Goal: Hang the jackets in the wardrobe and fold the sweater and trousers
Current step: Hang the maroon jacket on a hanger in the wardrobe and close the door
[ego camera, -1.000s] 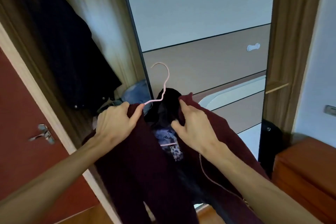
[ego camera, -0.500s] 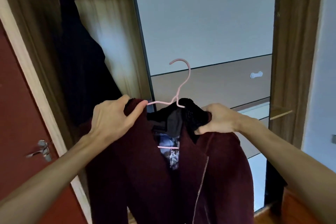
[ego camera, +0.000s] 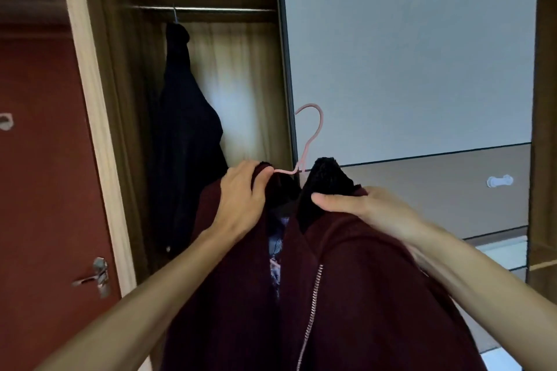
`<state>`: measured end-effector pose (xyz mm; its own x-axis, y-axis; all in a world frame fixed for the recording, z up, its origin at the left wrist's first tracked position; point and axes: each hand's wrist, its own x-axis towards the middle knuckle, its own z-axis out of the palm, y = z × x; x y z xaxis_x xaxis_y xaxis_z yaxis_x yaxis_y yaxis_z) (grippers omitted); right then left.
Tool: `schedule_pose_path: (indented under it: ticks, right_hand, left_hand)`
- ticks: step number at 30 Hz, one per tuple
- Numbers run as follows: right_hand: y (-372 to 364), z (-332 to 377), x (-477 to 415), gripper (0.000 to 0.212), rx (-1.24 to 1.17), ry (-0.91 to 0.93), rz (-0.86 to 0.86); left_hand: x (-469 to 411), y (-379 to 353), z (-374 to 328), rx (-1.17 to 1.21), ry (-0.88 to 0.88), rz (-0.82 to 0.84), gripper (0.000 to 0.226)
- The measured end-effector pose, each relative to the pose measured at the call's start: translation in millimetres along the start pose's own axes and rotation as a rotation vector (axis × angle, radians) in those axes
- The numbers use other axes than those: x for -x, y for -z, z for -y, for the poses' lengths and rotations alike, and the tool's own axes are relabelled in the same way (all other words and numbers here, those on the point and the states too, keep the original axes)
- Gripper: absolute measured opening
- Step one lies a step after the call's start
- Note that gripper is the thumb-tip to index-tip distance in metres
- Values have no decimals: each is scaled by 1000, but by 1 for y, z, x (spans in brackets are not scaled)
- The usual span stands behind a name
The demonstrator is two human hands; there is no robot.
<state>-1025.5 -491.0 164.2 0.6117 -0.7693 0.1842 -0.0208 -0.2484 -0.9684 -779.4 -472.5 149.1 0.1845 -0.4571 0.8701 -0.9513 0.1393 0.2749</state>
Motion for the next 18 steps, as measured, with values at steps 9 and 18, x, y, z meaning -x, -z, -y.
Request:
schedule_pose_path:
  ticks: [9,18]
  right_hand:
    - [-44,66,-96,75,212,118,-181]
    - [-72,112,-203,80,196,424,-306]
  left_hand:
    - [-111,6,21,723,460,576,98]
    - [-206,15,62,455,51,219,57]
